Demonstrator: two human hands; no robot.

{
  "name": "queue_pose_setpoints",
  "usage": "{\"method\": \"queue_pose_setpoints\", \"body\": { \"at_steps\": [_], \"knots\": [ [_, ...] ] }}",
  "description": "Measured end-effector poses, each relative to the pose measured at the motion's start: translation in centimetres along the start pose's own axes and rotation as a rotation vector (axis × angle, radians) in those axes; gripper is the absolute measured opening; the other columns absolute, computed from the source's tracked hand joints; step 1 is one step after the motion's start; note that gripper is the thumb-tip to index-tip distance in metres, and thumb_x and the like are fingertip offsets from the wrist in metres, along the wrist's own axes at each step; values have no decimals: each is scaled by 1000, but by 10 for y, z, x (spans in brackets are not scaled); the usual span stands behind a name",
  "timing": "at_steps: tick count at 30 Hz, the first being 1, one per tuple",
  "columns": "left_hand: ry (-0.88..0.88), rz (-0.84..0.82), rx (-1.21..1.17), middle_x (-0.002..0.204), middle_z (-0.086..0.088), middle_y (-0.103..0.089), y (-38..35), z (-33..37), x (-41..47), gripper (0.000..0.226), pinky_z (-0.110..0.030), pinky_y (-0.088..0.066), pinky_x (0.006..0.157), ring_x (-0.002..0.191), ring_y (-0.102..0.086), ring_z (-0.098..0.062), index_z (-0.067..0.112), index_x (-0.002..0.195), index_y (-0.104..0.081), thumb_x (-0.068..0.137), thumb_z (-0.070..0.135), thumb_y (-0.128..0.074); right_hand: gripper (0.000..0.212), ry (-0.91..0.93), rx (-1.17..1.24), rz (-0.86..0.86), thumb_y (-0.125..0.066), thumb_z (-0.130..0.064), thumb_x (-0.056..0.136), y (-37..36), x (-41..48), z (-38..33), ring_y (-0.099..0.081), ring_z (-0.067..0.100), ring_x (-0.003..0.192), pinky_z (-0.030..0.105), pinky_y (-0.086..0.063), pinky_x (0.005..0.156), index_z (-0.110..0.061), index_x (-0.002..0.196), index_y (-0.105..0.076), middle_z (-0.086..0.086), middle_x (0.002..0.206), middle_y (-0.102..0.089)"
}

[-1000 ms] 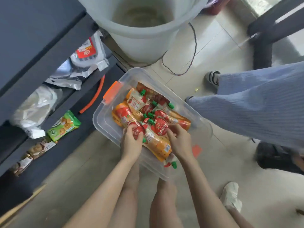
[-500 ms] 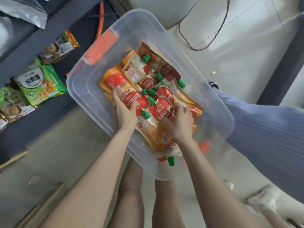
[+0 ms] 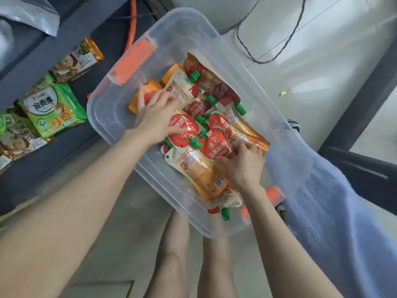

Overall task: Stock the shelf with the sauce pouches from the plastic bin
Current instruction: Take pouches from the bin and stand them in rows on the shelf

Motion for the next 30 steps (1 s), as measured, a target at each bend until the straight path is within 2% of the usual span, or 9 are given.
{"method": "queue_pose_setpoints", "body": {
  "at_steps": [3, 7, 11, 14, 17, 20, 25, 27, 30],
  "knots": [
    [-79, -31, 226, 137, -14, -44, 2, 0, 8, 86, -48, 7, 114, 134, -29, -32, 12, 128, -50, 66, 71, -57, 50, 34, 11, -34, -68, -53, 73, 3, 3, 0, -47, 31, 107, 40, -36, 89, -18, 108, -64, 9, 111, -57],
    [-156, -49, 294, 126, -19, -51, -2, 9, 11, 83, -42, -20, 107, 120, -38, -34, 2, 112, -59, 71, 72, -46, 34, 17, 238, -30, -69, -43, 79, 14, -3, 5, -60, 28, 88, 35, -44, 69, -16, 98, -58, 4, 95, -65],
    [-82, -29, 63, 120, -17, -54, 11, 16, 3, 69, -42, -35, 94, 114, -46, -34, 4, 109, -57, 81, 65, -42, 32, 24, 463, -43, -75, -34, 76, 40, -9, -5, -61, 18, 81, 32, -49, 70, -15, 95, -59, -4, 86, -62],
    [35, 160, -243, 90, -18, -62, 43, 18, -20, 51, -43, -42, 74, 91, -59, -40, 11, 88, -46, 85, 61, -41, 28, 80, 643, -53, -79, -26, 72, 67, -25, -23, -59, -2, 67, 14, -46, 62, -16, 92, -64, -12, 78, -65],
    [195, 313, -466, 58, -6, -49, 75, 13, -60, 49, -38, -34, 62, 67, -52, -35, 10, 79, -39, 86, 58, -42, 17, 105, 865, -115, -77, -18, 76, 93, -51, -41, -56, -5, 52, 10, -43, 51, -10, 87, -67, -12, 60, -66],
    [384, 391, -844, 79, -6, -63, 99, 11, -113, 51, -39, -43, 73, 83, -59, -32, 10, 90, -50, 87, 61, -44, 11, 173, 949, -204, -73, -14, 79, 121, -85, -69, -55, -4, 47, 9, -41, 48, -6, 85, -68, -14, 50, -62],
    [512, 474, -1489, 102, -1, -67, 152, 28, -229, 28, -28, -51, 82, 92, -64, -14, 12, 112, -54, 88, 24, -62, 26, 357, 908, -328, -75, -25, 77, 167, -165, -118, -66, 13, 70, 23, -53, 60, -7, 94, -68, 2, 78, -71],
    [491, 545, -1558, 106, -10, -69, 176, 27, -283, 25, -40, -53, 87, 96, -65, -22, 10, 108, -60, 85, 18, -65, 28, 434, 892, -363, -74, -28, 77, 188, -204, -140, -68, 15, 75, 27, -56, 66, -9, 96, -67, 4, 83, -72],
    [509, 702, -1598, 97, -9, -73, 207, 20, -359, 18, -42, -55, 83, 91, -69, -24, 15, 96, -68, 80, 20, -70, 24, 574, 849, -412, -73, -23, 81, 217, -265, -177, -68, 18, 77, 24, -55, 65, -7, 98, -67, 10, 87, -72]
  ]
}}
Point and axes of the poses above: each hand's wrist, its own x-axis towards the middle knuckle, its own y-axis out of the back of the hand, z = x × y, the point moved 6 cm from there along x, towards the middle knuckle
